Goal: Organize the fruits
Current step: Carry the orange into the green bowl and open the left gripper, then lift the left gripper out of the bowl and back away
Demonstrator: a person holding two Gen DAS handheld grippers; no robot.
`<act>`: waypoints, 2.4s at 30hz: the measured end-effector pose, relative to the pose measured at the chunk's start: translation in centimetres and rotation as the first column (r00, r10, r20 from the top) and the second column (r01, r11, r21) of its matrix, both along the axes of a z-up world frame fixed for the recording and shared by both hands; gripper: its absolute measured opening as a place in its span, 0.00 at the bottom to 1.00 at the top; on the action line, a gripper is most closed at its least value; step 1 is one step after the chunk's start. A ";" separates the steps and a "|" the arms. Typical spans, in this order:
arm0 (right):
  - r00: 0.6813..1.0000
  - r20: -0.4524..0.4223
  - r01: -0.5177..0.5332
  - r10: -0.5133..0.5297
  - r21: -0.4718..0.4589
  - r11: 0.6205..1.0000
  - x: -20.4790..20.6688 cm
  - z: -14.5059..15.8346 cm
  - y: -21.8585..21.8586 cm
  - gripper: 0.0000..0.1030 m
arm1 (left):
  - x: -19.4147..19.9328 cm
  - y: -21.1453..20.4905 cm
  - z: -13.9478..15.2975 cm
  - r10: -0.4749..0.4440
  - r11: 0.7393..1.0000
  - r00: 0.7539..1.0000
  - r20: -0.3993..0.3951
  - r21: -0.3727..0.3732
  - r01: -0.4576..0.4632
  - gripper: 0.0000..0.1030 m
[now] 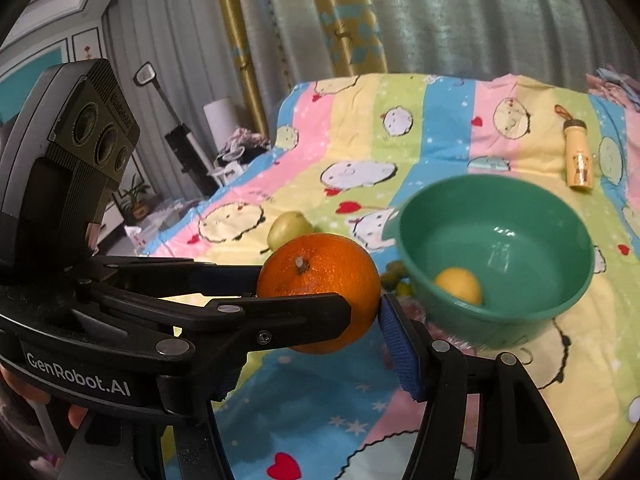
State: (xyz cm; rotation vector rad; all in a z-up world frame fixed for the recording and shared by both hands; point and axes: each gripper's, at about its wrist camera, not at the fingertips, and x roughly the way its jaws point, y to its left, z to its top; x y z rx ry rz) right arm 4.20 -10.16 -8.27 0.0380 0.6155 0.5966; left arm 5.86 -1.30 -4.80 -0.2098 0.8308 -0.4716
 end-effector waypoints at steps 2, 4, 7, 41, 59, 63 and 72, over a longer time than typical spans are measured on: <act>1.000 0.010 0.012 -0.012 0.012 1.000 0.2 0.4 -0.6 0.62 | 0.4 -0.5 0.4 -0.013 1.000 1.000 0.014 0.010 0.013 0.61; 0.999 0.020 0.027 -0.028 0.023 0.999 0.5 0.7 -1.3 0.62 | 1.0 -1.2 0.8 -0.025 1.000 0.999 0.024 0.013 0.025 0.61; 0.998 0.035 0.049 -0.051 0.034 0.998 1.1 1.2 -2.3 0.62 | 1.9 -2.2 1.5 -0.048 0.999 0.998 0.042 0.016 0.047 0.61; 0.977 -0.143 0.154 -0.156 -0.026 0.988 10.5 -1.7 -6.0 0.67 | 12.3 -5.3 -1.7 -0.086 0.996 0.990 -0.114 -0.012 0.085 0.63; 0.969 -0.128 0.218 -0.211 0.038 0.975 2.0 0.0 -8.6 0.79 | 3.3 1.7 -0.3 0.147 0.979 0.989 0.011 0.143 -0.147 0.88; 0.970 -0.130 0.207 -0.203 0.014 0.978 0.4 0.1 -8.1 0.79 | 1.1 2.5 -0.3 0.209 0.962 0.978 0.020 0.173 -0.209 0.99; 0.983 -0.093 0.155 -0.158 -0.039 0.987 -2.7 1.5 -5.4 0.80 | -3.2 3.0 1.2 0.238 0.947 0.968 0.079 0.205 -0.249 0.99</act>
